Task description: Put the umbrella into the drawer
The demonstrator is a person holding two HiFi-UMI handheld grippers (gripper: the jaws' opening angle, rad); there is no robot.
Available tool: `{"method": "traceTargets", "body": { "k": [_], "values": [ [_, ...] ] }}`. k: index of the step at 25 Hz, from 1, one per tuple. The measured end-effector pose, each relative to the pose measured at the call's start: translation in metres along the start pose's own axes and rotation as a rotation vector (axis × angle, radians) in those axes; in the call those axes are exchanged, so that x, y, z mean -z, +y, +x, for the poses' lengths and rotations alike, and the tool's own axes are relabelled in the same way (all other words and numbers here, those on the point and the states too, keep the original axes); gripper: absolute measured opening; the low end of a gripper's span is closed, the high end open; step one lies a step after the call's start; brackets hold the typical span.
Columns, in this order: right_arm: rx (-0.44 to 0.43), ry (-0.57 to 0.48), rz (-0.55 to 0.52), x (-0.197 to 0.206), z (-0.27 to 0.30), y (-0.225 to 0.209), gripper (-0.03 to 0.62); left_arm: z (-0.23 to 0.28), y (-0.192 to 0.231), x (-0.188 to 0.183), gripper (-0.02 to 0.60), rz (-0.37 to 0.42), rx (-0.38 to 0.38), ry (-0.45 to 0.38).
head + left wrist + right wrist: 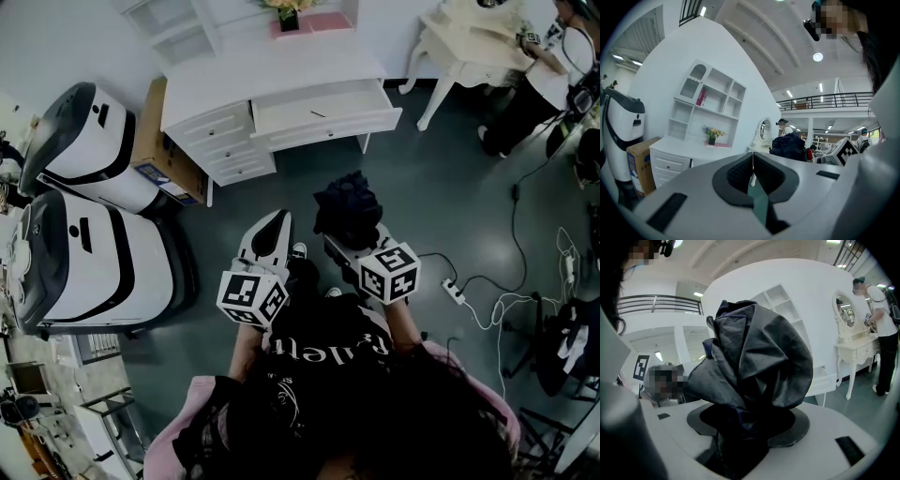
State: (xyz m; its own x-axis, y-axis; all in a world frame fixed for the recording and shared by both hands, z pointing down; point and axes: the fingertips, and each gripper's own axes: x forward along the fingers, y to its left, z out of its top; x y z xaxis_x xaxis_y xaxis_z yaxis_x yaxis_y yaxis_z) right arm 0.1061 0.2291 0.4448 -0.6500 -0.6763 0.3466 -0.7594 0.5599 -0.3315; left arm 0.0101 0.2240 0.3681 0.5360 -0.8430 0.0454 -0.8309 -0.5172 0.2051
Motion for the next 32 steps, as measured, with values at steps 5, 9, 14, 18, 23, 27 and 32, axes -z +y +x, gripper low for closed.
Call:
{"method": "traceTargets", "body": {
  "k": [5,9,14,18,23,27,32],
  "values": [
    [-0.006,0.015,0.016,0.001,0.008,-0.006,0.278,0.009,0.003,0.006,0.015,-0.006,0.000,0.020],
    [-0.012,0.032,0.029,0.002,0.023,-0.011,0.278,0.016,0.015,0.009,0.015,-0.011,-0.008,0.037],
    [-0.024,0.059,0.031,-0.006,0.057,-0.019,0.278,0.037,0.049,0.010,0.016,-0.026,-0.028,0.048],
    [-0.017,0.073,0.026,-0.020,0.085,-0.034,0.278,0.069,0.074,0.006,0.015,-0.033,-0.020,0.047],
    [0.004,0.079,0.038,-0.048,0.131,-0.056,0.278,0.117,0.109,-0.005,0.016,-0.031,0.020,0.060],
    [0.012,0.096,0.044,-0.075,0.179,-0.066,0.278,0.154,0.150,-0.022,0.016,-0.037,0.040,0.063],
    [0.025,0.124,0.049,-0.094,0.229,-0.080,0.278,0.186,0.189,-0.030,0.015,-0.047,0.068,0.075]
  ]
}}
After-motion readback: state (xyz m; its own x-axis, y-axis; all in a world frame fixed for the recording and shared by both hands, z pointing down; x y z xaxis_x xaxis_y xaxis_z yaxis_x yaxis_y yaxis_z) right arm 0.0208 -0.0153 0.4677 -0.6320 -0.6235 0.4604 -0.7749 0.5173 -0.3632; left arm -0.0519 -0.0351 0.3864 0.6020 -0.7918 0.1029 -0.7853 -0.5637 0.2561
